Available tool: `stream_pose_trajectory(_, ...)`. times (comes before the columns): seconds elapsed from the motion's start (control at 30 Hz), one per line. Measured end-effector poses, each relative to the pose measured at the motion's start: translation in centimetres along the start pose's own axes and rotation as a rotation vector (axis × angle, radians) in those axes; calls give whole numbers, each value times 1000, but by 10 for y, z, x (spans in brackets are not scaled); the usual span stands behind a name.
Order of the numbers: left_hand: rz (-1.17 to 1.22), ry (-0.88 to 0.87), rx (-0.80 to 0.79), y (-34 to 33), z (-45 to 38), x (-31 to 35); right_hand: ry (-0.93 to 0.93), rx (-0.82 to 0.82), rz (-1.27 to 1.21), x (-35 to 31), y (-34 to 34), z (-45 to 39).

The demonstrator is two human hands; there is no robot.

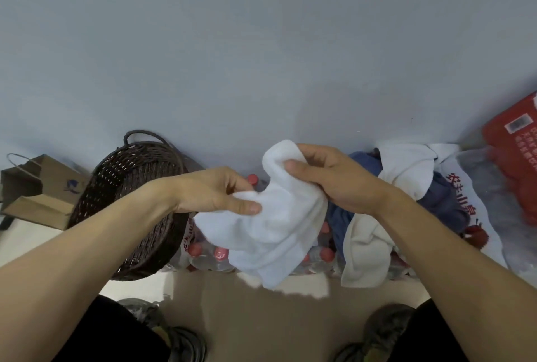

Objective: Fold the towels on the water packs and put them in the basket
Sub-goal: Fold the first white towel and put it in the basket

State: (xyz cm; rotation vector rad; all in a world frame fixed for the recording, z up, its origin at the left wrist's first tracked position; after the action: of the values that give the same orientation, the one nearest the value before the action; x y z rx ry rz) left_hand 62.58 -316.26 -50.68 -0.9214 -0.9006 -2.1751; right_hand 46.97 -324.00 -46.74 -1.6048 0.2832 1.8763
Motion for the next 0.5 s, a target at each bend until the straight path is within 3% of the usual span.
stream_pose_trajectory(0.1, 191, -53, 201, 19, 1, 1, -71, -41, 110, 5, 6, 0)
stream_pose_trajectory(0.2, 451, -77, 423, 43, 6, -1, -115, 42, 172, 12, 25, -3)
stream_pose_trajectory(0.33, 636, -68, 738, 76, 22, -7, -304, 96, 471, 55, 42, -13)
stream_pose_trajectory(0.5, 693, -26, 829, 87, 33, -20, -404, 25, 692, 143, 22, -23)
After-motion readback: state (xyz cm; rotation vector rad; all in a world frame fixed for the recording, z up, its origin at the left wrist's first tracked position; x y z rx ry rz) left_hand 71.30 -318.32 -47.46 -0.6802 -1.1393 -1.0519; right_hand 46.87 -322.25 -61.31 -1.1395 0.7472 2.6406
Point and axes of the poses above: each hand's wrist, its own z-axis away from the middle knuckle, its own y-axis out of the back of the hand, x = y × z, the point moved 7 cm from there along -z, towards the middle knuckle, and after that the axes turned 12 degrees about -z, right-handed, at the moved point
